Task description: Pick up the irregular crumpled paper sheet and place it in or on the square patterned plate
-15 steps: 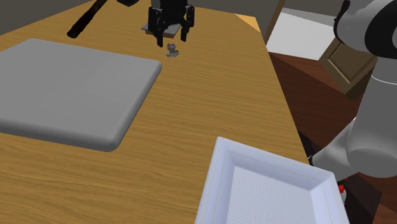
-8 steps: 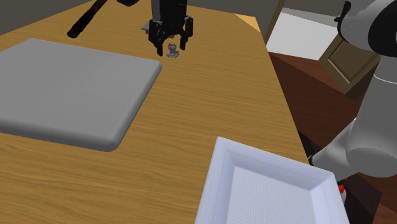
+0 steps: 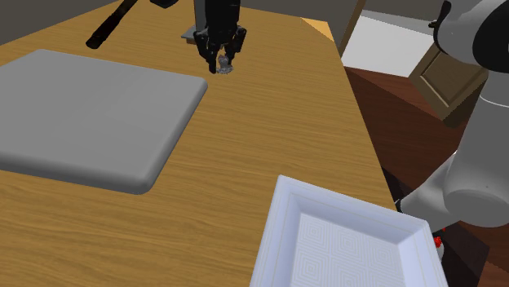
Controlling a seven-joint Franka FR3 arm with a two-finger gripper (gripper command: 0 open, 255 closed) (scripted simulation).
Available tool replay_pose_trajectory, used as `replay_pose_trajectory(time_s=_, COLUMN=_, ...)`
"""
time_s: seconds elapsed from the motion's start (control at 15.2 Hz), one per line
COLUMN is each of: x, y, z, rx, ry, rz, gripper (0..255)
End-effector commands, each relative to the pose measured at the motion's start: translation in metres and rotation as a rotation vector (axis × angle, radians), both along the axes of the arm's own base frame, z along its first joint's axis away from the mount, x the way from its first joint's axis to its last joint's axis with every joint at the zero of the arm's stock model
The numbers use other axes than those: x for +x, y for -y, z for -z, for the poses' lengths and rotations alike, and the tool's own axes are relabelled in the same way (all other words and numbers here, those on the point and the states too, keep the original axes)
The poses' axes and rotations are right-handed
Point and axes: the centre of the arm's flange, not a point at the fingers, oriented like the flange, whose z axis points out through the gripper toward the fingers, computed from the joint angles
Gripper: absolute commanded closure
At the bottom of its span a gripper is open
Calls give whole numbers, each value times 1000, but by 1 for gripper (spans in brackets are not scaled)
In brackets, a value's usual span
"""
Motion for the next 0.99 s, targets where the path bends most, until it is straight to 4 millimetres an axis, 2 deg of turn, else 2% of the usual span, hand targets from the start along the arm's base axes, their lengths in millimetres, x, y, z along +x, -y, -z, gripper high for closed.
replay_pose_trajectory(time_s=0.0, x=0, y=-2, z=3, rx=1, ry=-5, rz=-3, gripper=255)
replay_pose_trajectory(time_s=0.46, x=0, y=-2, z=3, rx=1, ry=-5, rz=-3, gripper=255)
replay_pose_trajectory(time_s=0.92, x=0, y=-2, z=-34, rx=1, ry=-5, rz=-3, gripper=255)
